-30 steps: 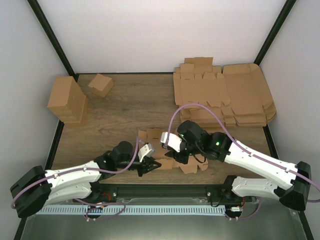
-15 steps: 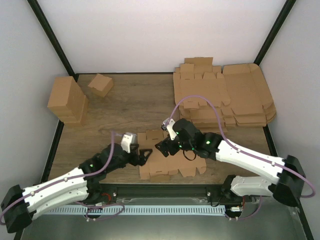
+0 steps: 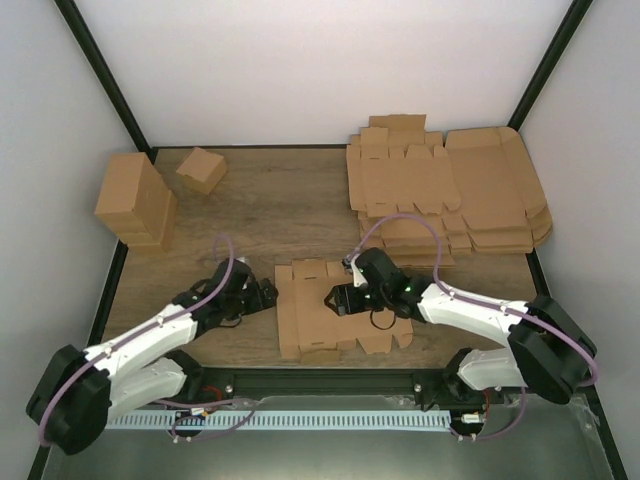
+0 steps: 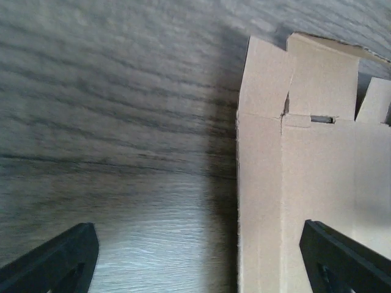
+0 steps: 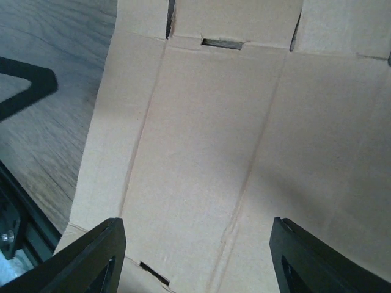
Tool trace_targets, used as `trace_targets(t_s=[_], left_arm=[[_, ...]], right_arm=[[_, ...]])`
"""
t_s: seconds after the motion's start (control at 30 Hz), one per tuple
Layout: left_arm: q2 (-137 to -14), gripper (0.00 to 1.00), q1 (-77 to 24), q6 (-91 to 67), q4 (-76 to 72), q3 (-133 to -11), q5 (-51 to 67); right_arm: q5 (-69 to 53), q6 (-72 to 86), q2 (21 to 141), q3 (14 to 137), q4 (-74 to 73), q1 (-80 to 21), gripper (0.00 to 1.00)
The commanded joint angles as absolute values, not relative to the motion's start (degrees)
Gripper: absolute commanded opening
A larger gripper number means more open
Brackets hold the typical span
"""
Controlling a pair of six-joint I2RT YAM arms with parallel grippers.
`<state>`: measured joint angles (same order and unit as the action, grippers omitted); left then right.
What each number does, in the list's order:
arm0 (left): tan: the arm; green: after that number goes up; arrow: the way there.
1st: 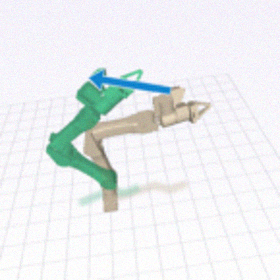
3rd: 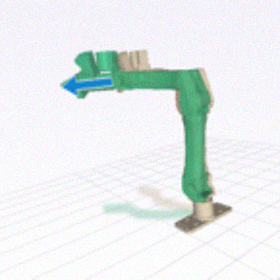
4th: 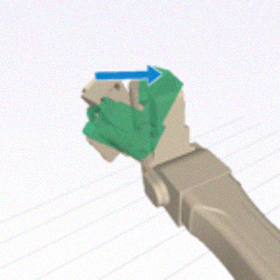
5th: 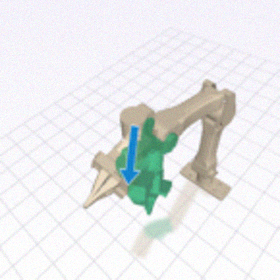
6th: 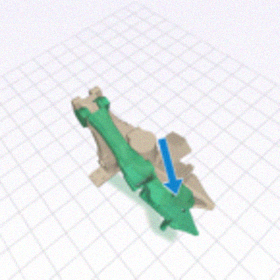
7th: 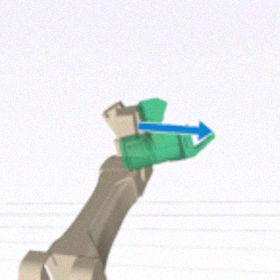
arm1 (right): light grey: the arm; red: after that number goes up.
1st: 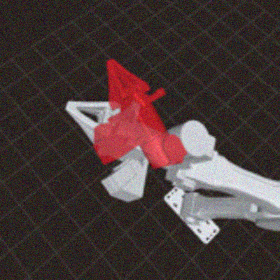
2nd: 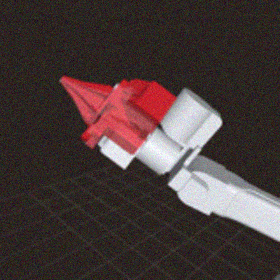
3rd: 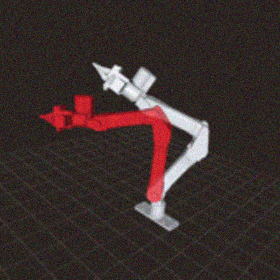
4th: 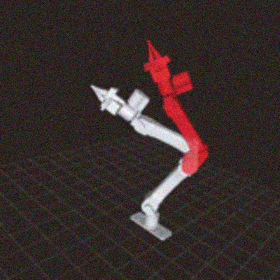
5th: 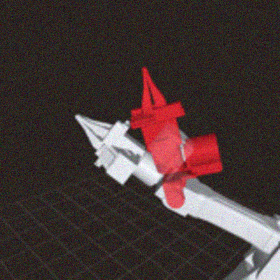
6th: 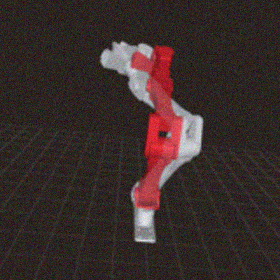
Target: Fold the paper box
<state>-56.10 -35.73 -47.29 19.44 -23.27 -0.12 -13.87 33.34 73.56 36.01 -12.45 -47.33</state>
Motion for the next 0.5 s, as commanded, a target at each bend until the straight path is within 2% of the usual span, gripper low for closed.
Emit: trace_targets(t_s=[0.0,0.17,0.33,0.47], left_arm=[[-61.7,0.86,-34.4,-44.9,17.1,-26.3,8.7],[-69.7,0.66,-34.3,-43.6,10.8,-26.2,15.3],[-74.8,0.51,-34.3,-42.8,6.3,-26.4,19.2],[-77.5,0.28,-34.3,-42.5,5.6,-27.7,20.6]], right_arm=[[-17.5,36.5,73.5,32.7,-4.8,-44.8,0.66],[-18.9,37.1,72.0,27.9,-1.1,-41.1,0.64],[-24.0,38.1,71.0,23.9,3.6,-37.9,0.62],[-24.2,39.3,69.5,21.7,4.8,-36.4,0.61]])
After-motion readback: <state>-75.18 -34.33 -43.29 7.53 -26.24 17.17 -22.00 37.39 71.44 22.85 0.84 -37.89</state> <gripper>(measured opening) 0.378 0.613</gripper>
